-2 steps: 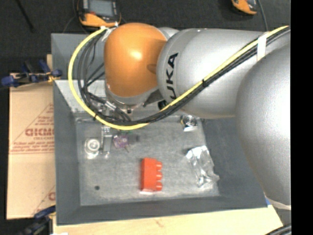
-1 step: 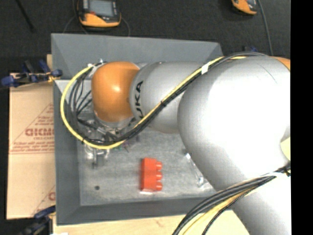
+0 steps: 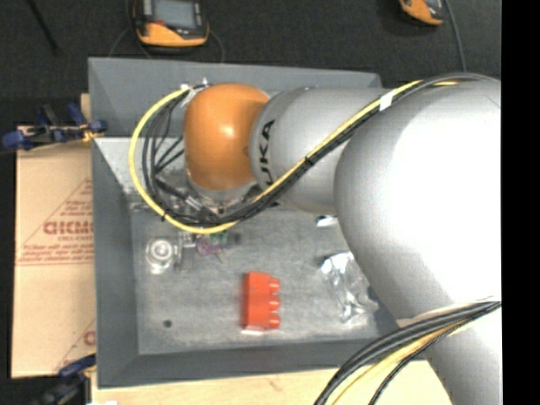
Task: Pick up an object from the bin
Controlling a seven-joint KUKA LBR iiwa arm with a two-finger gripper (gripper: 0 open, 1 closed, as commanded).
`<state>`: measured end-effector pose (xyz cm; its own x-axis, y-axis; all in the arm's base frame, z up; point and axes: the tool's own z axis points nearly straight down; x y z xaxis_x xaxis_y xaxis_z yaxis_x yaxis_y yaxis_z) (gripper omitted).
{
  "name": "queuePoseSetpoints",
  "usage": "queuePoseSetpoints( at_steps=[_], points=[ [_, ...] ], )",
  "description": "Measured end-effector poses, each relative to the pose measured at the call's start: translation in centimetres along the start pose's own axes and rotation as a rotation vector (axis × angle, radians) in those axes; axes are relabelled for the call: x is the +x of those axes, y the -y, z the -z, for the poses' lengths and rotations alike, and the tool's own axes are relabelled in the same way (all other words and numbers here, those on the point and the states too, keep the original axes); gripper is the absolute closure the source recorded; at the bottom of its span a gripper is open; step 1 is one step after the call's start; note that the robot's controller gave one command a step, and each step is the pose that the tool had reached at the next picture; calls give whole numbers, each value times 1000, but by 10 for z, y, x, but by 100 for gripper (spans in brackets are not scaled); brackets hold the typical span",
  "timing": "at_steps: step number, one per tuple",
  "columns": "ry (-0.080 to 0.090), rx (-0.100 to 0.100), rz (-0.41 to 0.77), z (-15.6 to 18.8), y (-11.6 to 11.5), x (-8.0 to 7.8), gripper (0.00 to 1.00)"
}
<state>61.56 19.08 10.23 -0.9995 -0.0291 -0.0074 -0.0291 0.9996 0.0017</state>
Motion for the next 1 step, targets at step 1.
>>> queuePoseSetpoints(
  at_steps=[1],
  points=[
    [0, 0, 249, 16, -30, -4, 0]
  ],
)
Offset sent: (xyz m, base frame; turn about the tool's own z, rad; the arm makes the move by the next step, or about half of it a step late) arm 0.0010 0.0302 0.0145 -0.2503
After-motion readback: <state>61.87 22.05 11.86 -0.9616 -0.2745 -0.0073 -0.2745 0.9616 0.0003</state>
